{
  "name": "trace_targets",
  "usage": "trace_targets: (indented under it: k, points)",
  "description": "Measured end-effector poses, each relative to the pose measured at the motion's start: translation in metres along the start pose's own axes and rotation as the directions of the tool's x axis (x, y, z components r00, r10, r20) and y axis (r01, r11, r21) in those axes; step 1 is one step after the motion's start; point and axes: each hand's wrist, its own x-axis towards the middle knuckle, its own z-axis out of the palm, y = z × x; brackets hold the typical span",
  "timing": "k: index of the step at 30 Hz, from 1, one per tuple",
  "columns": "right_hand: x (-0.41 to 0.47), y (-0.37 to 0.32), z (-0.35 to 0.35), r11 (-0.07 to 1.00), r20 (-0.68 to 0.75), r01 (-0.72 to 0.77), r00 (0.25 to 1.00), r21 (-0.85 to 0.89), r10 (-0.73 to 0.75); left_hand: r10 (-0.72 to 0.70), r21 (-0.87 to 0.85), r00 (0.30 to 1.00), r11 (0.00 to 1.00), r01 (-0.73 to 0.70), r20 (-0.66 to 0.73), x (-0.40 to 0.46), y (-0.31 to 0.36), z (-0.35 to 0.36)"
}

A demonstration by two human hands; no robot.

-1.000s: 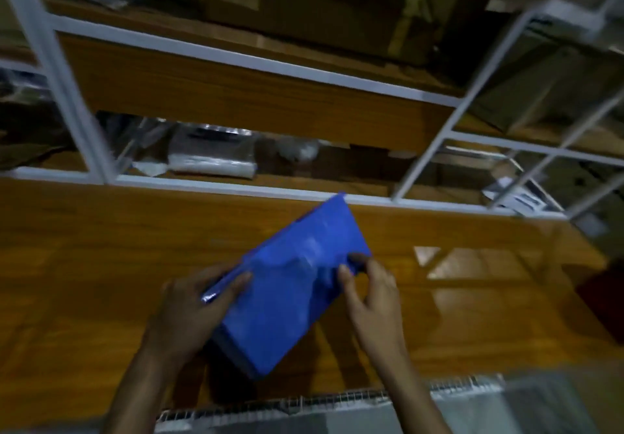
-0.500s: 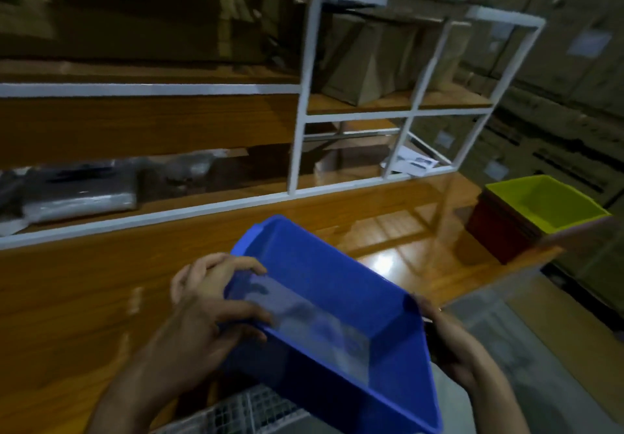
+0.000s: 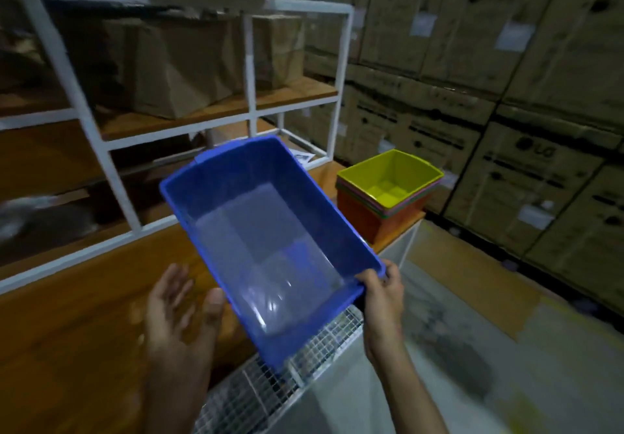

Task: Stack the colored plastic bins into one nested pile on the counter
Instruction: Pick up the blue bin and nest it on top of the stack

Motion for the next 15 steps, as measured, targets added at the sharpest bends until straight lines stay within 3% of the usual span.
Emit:
trace_targets:
  k: [2,4,7,9,11,13,15]
  points:
    - [0.01,-0.001,0.007,0.999,-0.033,0.043,0.999,0.032,-0.042,0.034,-0.007,0.998,0.999,-0.033,0.045,0.006,-0.007,0.037]
    - [0.022,0.002,0.014,0.993,-0.044,0.06,0.997,0.103,-0.056,0.16,-0.001,0.986,0.987,-0.16,0.05,0.02,-0.014,0.072]
    - [0.041,0.003,0.022,0.965,-0.043,0.068,0.997,0.251,-0.059,0.32,-0.045,0.945,0.945,-0.323,-0.067,0.052,-0.029,0.116]
    - [0.059,-0.005,0.02,0.962,-0.05,0.073,0.997,0.262,-0.062,0.314,-0.122,0.937,0.935,-0.333,-0.15,0.077,-0.028,0.146]
    - [0.083,-0.019,0.012,0.977,-0.043,0.091,0.996,0.195,-0.084,0.279,-0.22,0.949,0.926,-0.307,-0.148,0.103,-0.019,0.175]
    - [0.109,-0.034,0.004,0.988,-0.024,0.155,0.988,-0.007,-0.155,0.284,-0.259,0.954,0.918,-0.299,-0.096,0.122,-0.003,0.204]
    - [0.129,-0.051,-0.006,0.95,-0.032,0.218,0.973,-0.222,-0.231,0.386,-0.235,0.922,0.894,-0.381,-0.025,0.14,0.006,0.222]
